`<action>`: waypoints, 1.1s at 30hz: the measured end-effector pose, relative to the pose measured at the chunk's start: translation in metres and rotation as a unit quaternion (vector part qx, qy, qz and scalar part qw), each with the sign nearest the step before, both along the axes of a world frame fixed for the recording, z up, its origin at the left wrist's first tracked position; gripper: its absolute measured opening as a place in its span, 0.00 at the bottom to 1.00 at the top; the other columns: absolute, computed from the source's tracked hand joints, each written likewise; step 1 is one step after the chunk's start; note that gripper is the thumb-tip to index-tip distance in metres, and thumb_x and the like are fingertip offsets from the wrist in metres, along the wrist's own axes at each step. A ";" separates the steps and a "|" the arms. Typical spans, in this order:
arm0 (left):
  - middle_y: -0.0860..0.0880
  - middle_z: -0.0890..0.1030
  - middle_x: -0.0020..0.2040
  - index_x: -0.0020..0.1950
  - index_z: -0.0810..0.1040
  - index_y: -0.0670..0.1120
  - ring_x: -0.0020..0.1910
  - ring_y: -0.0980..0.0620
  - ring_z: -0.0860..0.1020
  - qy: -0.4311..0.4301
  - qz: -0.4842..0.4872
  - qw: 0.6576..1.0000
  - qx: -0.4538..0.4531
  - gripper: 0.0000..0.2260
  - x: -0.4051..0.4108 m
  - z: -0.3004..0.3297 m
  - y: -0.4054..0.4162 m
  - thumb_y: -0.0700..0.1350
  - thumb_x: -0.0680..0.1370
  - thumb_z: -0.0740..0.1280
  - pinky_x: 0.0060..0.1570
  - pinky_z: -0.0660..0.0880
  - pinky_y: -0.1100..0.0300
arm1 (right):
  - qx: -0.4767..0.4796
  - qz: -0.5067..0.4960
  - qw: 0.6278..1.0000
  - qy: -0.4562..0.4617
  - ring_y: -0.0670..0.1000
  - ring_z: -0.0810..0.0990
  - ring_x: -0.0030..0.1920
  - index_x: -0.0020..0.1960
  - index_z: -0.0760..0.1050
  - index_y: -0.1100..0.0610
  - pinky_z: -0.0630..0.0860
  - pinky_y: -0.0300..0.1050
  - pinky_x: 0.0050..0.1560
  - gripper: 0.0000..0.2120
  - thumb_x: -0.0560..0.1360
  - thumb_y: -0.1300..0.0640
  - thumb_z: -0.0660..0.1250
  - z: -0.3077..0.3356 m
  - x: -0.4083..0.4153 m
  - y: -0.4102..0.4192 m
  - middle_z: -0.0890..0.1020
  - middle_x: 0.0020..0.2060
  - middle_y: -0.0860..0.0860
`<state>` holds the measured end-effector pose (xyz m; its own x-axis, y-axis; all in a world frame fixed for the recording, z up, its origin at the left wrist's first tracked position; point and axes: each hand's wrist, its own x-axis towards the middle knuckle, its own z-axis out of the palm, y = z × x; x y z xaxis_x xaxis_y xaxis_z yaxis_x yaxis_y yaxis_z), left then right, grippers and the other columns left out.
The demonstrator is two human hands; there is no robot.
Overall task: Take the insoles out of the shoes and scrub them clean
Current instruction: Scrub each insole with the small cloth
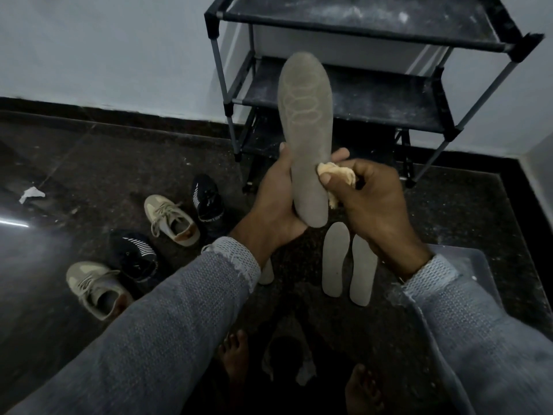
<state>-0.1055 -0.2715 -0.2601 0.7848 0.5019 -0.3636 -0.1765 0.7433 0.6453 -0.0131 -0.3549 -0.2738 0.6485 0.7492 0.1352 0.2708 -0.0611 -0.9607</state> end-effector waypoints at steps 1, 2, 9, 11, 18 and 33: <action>0.43 0.79 0.58 0.62 0.74 0.40 0.54 0.47 0.78 0.005 -0.003 1.000 -0.003 0.30 0.000 0.000 -0.001 0.62 0.82 0.44 0.52 0.77 0.56 | -0.008 0.001 1.000 -0.030 0.46 0.81 0.37 0.43 0.82 0.59 0.76 0.35 0.37 0.03 0.75 0.60 0.71 -0.002 -0.001 -0.001 0.84 0.38 0.52; 0.43 0.80 0.56 0.60 0.74 0.39 0.53 0.48 0.78 0.007 -0.001 1.000 -0.009 0.31 0.001 0.000 0.000 0.62 0.82 0.44 0.52 0.77 0.56 | -0.019 0.003 0.997 -0.071 0.46 0.80 0.38 0.43 0.82 0.58 0.74 0.32 0.37 0.03 0.75 0.58 0.71 -0.003 -0.004 -0.001 0.83 0.38 0.51; 0.43 0.79 0.59 0.72 0.65 0.39 0.67 0.46 0.71 -0.028 0.022 0.998 -0.048 0.33 -0.004 -0.004 0.015 0.63 0.81 0.44 0.65 0.68 0.52 | -0.045 0.147 0.982 -0.110 0.45 0.80 0.36 0.44 0.83 0.58 0.75 0.37 0.37 0.05 0.74 0.57 0.71 0.010 -0.029 -0.008 0.83 0.36 0.48; 0.43 0.81 0.56 0.67 0.71 0.38 0.62 0.46 0.75 -0.024 0.006 0.998 -0.056 0.33 -0.005 -0.001 0.011 0.63 0.81 0.44 0.59 0.72 0.52 | -0.038 0.116 0.984 -0.128 0.42 0.79 0.35 0.44 0.83 0.56 0.74 0.34 0.36 0.04 0.74 0.57 0.71 0.008 -0.025 -0.007 0.81 0.36 0.44; 0.42 0.80 0.51 0.59 0.75 0.37 0.52 0.45 0.80 -0.007 0.024 0.997 -0.072 0.33 -0.004 0.000 0.007 0.64 0.81 0.46 0.52 0.78 0.52 | -0.031 0.059 0.983 -0.171 0.40 0.79 0.39 0.46 0.82 0.56 0.72 0.31 0.39 0.03 0.75 0.57 0.71 0.004 -0.016 0.001 0.80 0.38 0.43; 0.41 0.81 0.52 0.66 0.71 0.37 0.65 0.45 0.74 -0.015 0.047 0.996 -0.070 0.33 -0.004 -0.002 0.012 0.63 0.81 0.45 0.63 0.70 0.53 | -0.025 0.139 0.984 -0.106 0.41 0.80 0.40 0.46 0.82 0.53 0.75 0.33 0.39 0.02 0.74 0.59 0.71 0.008 -0.027 0.001 0.83 0.39 0.43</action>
